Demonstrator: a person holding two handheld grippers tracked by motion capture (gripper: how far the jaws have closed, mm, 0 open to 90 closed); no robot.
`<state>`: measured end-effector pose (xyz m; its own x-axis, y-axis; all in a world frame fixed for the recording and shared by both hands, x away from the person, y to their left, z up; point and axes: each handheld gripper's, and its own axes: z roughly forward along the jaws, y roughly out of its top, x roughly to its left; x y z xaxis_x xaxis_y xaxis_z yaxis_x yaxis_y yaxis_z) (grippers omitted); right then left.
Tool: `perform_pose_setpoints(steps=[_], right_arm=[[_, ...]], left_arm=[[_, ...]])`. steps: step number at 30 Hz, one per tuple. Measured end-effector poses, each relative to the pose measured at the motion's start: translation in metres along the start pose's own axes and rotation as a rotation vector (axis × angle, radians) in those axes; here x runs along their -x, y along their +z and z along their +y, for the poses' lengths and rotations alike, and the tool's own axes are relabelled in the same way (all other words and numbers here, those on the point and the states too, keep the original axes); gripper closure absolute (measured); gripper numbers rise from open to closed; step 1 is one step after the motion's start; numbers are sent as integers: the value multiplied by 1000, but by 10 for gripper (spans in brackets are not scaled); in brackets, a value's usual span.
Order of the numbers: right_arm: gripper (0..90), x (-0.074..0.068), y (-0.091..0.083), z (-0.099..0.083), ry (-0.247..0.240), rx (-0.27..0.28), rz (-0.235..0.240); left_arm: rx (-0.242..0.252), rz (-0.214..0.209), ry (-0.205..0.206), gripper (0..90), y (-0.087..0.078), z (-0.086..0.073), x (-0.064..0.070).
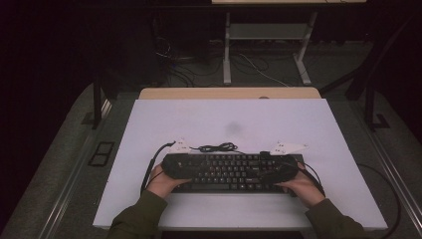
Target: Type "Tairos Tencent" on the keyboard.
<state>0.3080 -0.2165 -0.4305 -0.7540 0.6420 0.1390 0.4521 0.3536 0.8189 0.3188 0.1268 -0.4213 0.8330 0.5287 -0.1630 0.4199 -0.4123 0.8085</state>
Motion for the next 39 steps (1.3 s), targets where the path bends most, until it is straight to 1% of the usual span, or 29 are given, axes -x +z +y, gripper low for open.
perform_pose_setpoints(steps=[4,7,8,10,11,14,17,20,24,26,27,30,32,35,37,39], right_arm=[[151,3,-10,-5,-1,20,-5],[140,5,-18,-10,4,22,-11],[138,5,-20,-11,-1,23,-13],[138,6,-25,-15,8,37,-18],[138,6,-27,-18,9,40,-17],[138,9,-34,-25,6,41,-26],[138,13,-42,-32,10,40,-31],[138,15,-48,-37,17,48,-37],[138,19,-54,-42,5,50,-47],[138,20,-57,-44,0,50,-51],[138,21,-58,-45,-6,51,-55],[138,23,-59,-46,-12,50,-60],[138,24,-58,-46,-19,51,-61],[138,23,-58,-46,-28,50,-60],[138,24,-59,-46,-25,56,-57],[137,24,-60,-46,-13,60,-56]], left_arm=[[24,19,-7,433,-9,-1,0],[42,22,-15,374,-15,-5,0],[41,27,-12,355,-18,-6,0],[51,35,-10,324,-22,-9,0],[54,38,-18,312,-25,-11,0],[65,45,-18,282,-30,-15,0],[67,54,-18,258,-36,-19,-1],[70,68,-23,209,-40,-24,0],[70,81,-29,139,-43,-30,0],[71,84,-33,131,-43,-32,0],[66,87,-29,115,-44,-33,0],[60,105,-26,10,-42,-35,0],[57,119,-27,0,-42,-36,0],[46,122,-35,0,-42,-36,-2],[42,128,-40,0,-43,-37,-2],[39,128,-36,0,-44,-37,-3]])
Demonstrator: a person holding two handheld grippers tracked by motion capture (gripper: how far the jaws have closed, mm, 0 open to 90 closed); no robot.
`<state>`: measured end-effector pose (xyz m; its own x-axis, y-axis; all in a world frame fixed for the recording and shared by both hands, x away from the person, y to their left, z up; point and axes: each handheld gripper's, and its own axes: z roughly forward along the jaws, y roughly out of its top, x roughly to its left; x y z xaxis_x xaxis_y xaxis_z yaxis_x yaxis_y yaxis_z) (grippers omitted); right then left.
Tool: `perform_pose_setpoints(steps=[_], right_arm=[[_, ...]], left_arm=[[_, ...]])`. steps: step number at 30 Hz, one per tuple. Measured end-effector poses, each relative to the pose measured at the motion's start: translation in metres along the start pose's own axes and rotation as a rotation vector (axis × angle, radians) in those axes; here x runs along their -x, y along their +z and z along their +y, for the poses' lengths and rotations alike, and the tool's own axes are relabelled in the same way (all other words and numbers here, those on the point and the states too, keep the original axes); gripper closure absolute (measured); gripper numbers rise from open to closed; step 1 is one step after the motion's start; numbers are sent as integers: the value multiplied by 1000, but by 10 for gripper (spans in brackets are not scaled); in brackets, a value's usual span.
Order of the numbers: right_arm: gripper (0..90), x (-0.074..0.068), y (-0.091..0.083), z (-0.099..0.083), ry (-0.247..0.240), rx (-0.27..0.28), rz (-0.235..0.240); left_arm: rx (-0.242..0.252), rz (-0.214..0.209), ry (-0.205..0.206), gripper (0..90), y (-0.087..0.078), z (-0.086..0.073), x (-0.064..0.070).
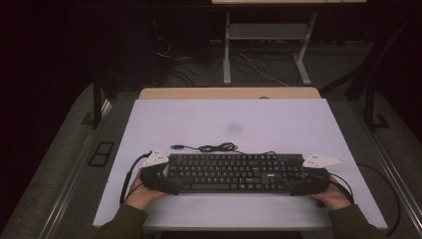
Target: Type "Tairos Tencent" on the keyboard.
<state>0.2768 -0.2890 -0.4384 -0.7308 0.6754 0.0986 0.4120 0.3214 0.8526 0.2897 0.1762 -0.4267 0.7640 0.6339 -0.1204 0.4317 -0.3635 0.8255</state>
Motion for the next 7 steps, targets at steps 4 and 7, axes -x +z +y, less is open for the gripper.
perform_pose_setpoints(steps=[4,7], right_arm=[[134,2,-2,0,20,4,-4],[133,2,-3,0,22,-5,-1]], left_arm=[[0,0,19,2,0,-1,2],[-2,-1,15,1,0,-2,3]])
